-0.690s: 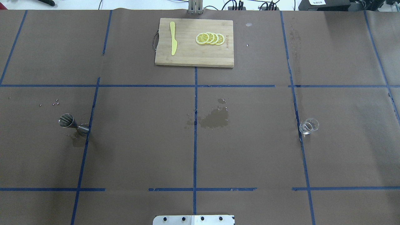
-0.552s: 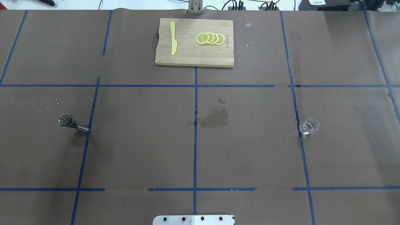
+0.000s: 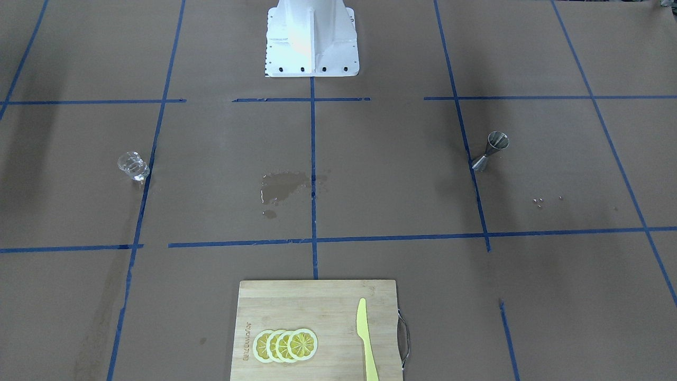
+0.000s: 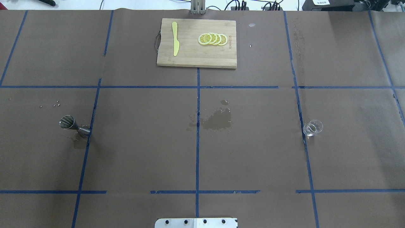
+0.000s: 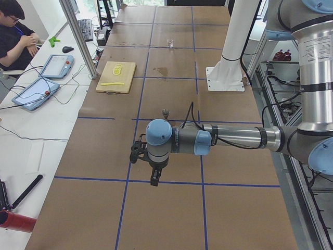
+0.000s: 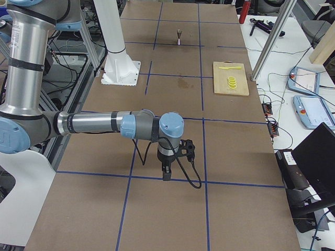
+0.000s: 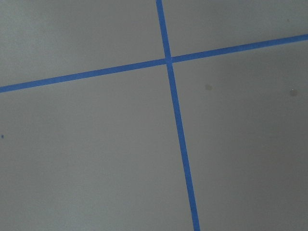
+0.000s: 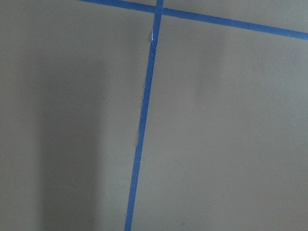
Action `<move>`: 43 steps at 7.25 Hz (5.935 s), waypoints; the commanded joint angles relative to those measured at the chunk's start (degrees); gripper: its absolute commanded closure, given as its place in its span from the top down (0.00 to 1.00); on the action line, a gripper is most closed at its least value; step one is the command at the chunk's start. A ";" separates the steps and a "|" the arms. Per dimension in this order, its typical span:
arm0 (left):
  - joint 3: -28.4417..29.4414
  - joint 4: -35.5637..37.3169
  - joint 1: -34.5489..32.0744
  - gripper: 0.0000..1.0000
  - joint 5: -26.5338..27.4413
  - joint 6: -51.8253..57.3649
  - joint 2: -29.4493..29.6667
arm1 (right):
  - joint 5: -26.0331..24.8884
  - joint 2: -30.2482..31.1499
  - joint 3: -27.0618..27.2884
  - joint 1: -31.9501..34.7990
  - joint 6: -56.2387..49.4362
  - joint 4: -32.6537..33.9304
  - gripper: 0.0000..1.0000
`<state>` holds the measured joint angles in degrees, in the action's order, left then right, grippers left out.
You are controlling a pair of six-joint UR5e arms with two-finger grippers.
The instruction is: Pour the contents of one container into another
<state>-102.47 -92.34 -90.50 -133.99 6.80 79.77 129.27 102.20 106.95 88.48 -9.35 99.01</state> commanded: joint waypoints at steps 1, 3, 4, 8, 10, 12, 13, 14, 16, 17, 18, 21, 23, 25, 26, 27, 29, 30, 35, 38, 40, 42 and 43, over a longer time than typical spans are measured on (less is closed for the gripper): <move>0.34 -2.12 -0.03 1.00 -1.53 -0.29 0.47 | -0.07 -0.07 0.10 -0.50 0.65 -2.57 1.00; 0.26 -5.03 -0.03 1.00 -2.33 -0.29 1.61 | 0.27 -0.16 -0.16 -0.41 1.00 -10.91 1.00; 0.86 -5.91 -0.03 1.00 -2.25 -0.03 1.70 | 1.76 -0.76 -0.86 -0.41 1.87 -10.60 1.00; 2.03 -16.68 -0.38 1.00 -14.19 -0.55 1.43 | 9.16 -3.04 -1.74 -0.50 4.61 -11.29 1.00; 1.75 -27.23 -0.03 1.00 -13.94 -12.26 1.43 | 8.81 -3.67 -1.92 -1.03 4.43 -11.38 1.00; 1.67 -39.44 2.85 1.00 -11.66 -22.48 1.00 | 8.81 -3.67 -1.92 -1.12 4.43 -11.47 1.00; 1.40 -45.85 5.92 1.00 -6.95 -28.53 1.00 | 8.89 -3.67 -1.92 -1.12 4.43 -11.47 1.00; 1.31 -52.17 10.30 1.00 -3.07 -34.51 0.91 | 8.81 -3.58 -1.92 -1.12 4.43 -11.47 1.00; 1.31 -66.59 18.22 1.00 5.27 -46.73 0.82 | 8.81 -3.50 -2.01 -1.12 4.43 -11.47 1.00; 0.70 -71.87 22.17 1.00 11.75 -50.44 0.39 | 8.81 -3.50 -2.01 -1.12 4.43 -11.47 1.00; -1.22 -72.97 26.12 1.00 17.21 -52.39 0.21 | 8.81 -3.50 -2.01 -1.12 4.43 -11.47 1.00; -3.79 -73.07 39.21 1.00 37.50 -53.55 -0.93 | 8.81 -3.50 -2.01 -1.12 4.43 -11.47 1.00; -3.79 -79.09 43.89 1.00 45.00 -53.38 -2.85 | 8.81 -3.50 -1.92 -1.12 4.43 -11.47 1.00; -3.70 -79.66 56.59 1.00 63.92 -53.46 -3.57 | 8.81 -3.50 -1.83 -1.03 4.43 -11.56 1.00; -3.70 -79.66 58.92 1.00 66.81 -53.64 -3.66 | 8.81 -3.50 -1.83 -1.12 4.43 -11.56 1.00; -3.53 -79.66 61.21 1.00 70.58 -53.64 -3.75 | 8.72 -3.58 -1.83 -1.12 4.43 -11.56 1.00; -2.30 -79.49 68.66 1.00 81.46 -53.81 -3.75 | 8.72 -3.58 -1.92 -1.12 4.43 -11.47 1.00; -0.64 -79.48 71.49 1.00 85.34 -54.43 -3.57 | 8.72 -3.58 -2.01 -1.12 4.52 -11.47 1.00; 4.29 -79.66 77.66 1.00 91.70 -59.09 -0.50 | 8.72 -3.67 -2.01 -1.12 4.43 -11.47 1.00; 10.00 -79.92 78.63 1.00 92.24 -61.96 3.01 | 8.72 -3.67 -2.01 -1.12 4.52 -11.47 1.00; 11.32 -79.92 78.98 0.98 92.24 -62.43 3.37 | 8.72 -3.67 -2.01 -1.12 4.43 -11.47 1.00; 11.77 -80.01 79.42 0.85 92.24 -62.43 3.37 | 8.72 -3.67 -2.09 -1.12 4.43 -11.47 1.00; 12.29 -80.01 79.42 0.70 92.15 -63.30 3.37 | 8.72 -3.67 -2.09 -1.12 4.43 -11.47 1.00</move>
<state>-90.70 -172.34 -11.18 -41.76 -55.83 83.12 137.99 98.53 104.89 87.36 -4.90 87.54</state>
